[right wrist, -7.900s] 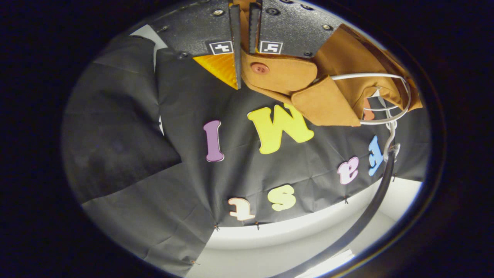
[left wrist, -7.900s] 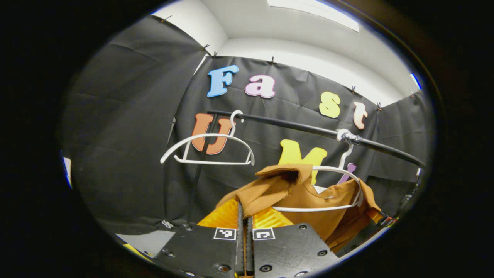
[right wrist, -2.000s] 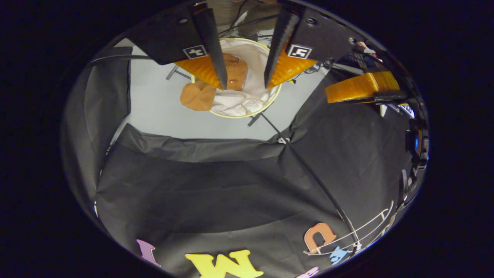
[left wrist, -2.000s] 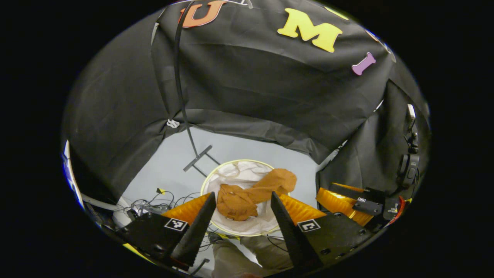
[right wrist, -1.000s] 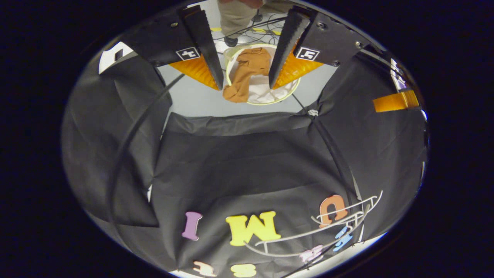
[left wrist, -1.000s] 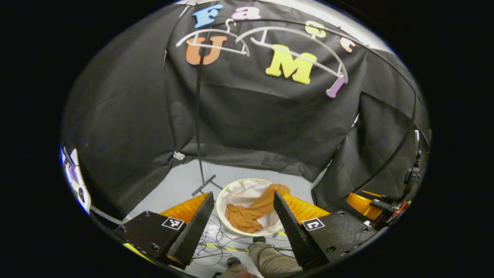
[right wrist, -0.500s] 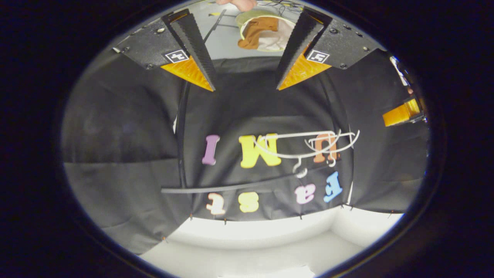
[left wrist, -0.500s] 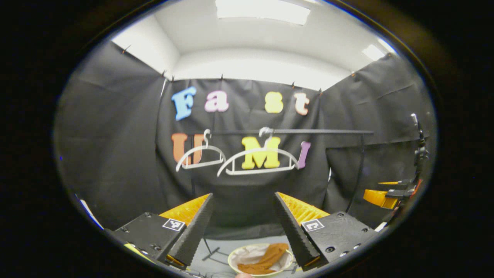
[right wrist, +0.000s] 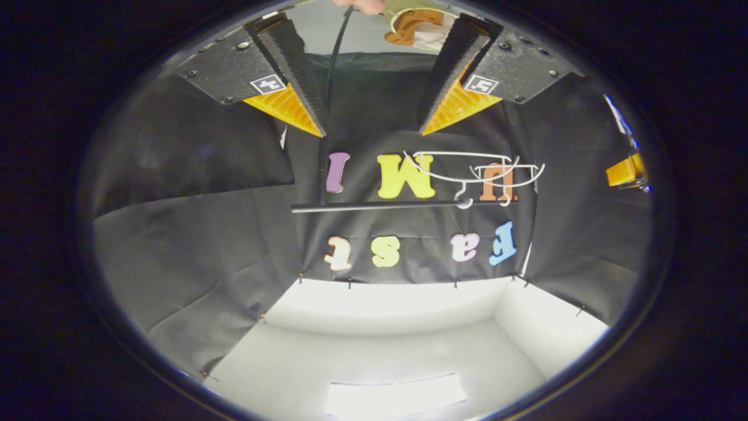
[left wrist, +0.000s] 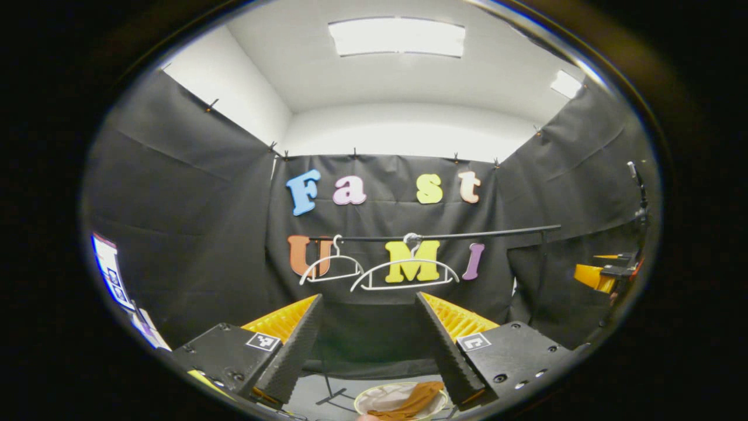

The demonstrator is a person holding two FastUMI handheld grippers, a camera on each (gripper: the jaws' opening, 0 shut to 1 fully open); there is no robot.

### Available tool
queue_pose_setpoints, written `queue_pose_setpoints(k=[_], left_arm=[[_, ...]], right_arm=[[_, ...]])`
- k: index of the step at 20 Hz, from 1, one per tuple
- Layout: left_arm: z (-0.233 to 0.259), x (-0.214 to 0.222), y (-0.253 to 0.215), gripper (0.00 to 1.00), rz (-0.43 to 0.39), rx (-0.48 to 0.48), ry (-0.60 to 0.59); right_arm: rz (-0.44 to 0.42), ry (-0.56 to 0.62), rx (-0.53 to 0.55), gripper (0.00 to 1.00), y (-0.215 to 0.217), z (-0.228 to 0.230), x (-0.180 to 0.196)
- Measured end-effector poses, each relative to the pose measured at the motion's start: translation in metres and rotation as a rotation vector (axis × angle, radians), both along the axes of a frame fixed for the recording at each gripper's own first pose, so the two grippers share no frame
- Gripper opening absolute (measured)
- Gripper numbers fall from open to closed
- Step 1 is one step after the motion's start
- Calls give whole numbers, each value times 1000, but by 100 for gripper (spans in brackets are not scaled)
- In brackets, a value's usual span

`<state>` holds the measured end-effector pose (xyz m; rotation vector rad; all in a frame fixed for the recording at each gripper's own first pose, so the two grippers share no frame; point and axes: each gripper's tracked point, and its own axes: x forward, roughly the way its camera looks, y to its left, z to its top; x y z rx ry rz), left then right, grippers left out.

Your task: Grasp the clothes on the hanger with both hands and then place them into the laundry hamper below.

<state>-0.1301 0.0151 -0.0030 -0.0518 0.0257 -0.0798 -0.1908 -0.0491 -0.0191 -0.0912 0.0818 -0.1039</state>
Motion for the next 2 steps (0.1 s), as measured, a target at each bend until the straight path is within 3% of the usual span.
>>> queue_pose_setpoints(k=[2], left_arm=[[4,-6,-8,100,32,-36,7]], right_arm=[[-2,-8,-2,96,-18,8,-17]])
